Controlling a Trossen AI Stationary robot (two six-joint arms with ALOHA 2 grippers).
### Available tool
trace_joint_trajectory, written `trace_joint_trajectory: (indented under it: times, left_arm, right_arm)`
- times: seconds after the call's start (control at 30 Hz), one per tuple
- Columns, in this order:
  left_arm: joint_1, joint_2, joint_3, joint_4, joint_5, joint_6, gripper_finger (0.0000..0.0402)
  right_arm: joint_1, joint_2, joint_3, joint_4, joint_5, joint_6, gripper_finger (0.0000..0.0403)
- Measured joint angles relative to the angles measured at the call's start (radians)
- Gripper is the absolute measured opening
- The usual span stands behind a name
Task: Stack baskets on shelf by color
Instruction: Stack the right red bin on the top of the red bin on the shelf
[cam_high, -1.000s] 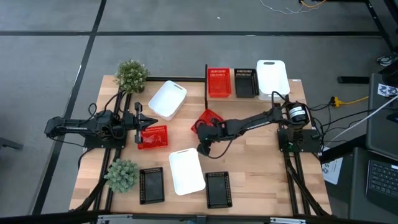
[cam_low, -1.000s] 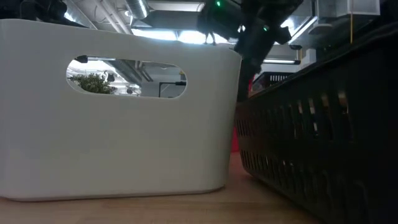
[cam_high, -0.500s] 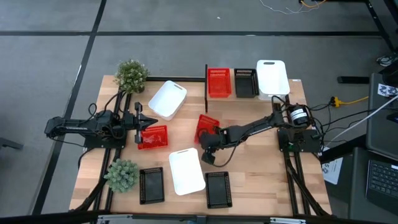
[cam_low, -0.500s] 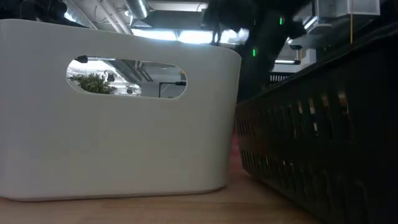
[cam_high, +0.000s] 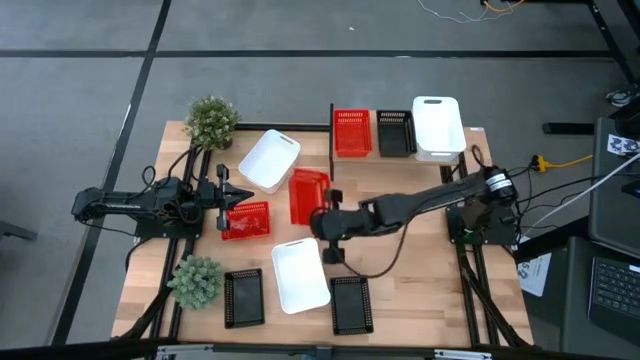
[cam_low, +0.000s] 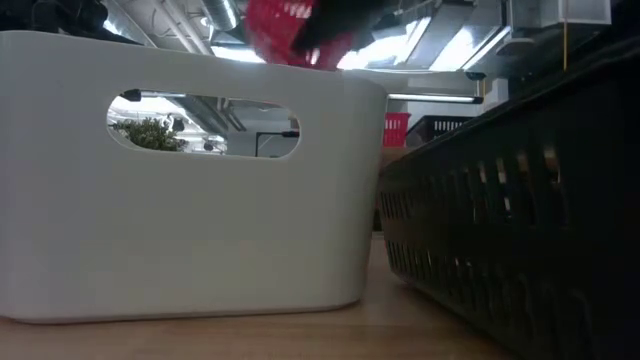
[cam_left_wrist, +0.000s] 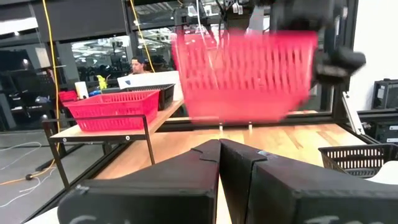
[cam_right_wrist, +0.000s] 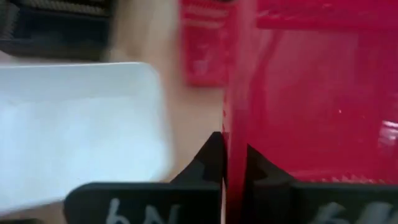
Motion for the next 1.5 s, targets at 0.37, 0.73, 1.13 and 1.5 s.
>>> trace_joint_trajectory:
  times: [0.37, 0.73, 1.13, 1.5]
  left_arm:
    - [0.000, 0.000, 0.000, -0.014, 0.000, 0.000, 0.0000]
    - [0.000, 0.000, 0.000, -0.016, 0.000, 0.000, 0.0000]
    - [0.000, 0.000, 0.000, -0.023, 0.000, 0.000, 0.0000]
    - [0.000, 0.000, 0.000, -0.023, 0.000, 0.000, 0.0000]
  right_arm:
    - [-0.237, -0.055, 0.308, -0.412, 0.178, -0.389, 0.0000]
    - [-0.598, -0.050, 0.306, -0.589, -0.185, -0.410, 0.0000]
    - [-0.677, -0.017, 0.306, -0.684, -0.381, -0.407, 0.0000]
    - [-0.677, -0.013, 0.306, -0.734, -0.386, -0.352, 0.0000]
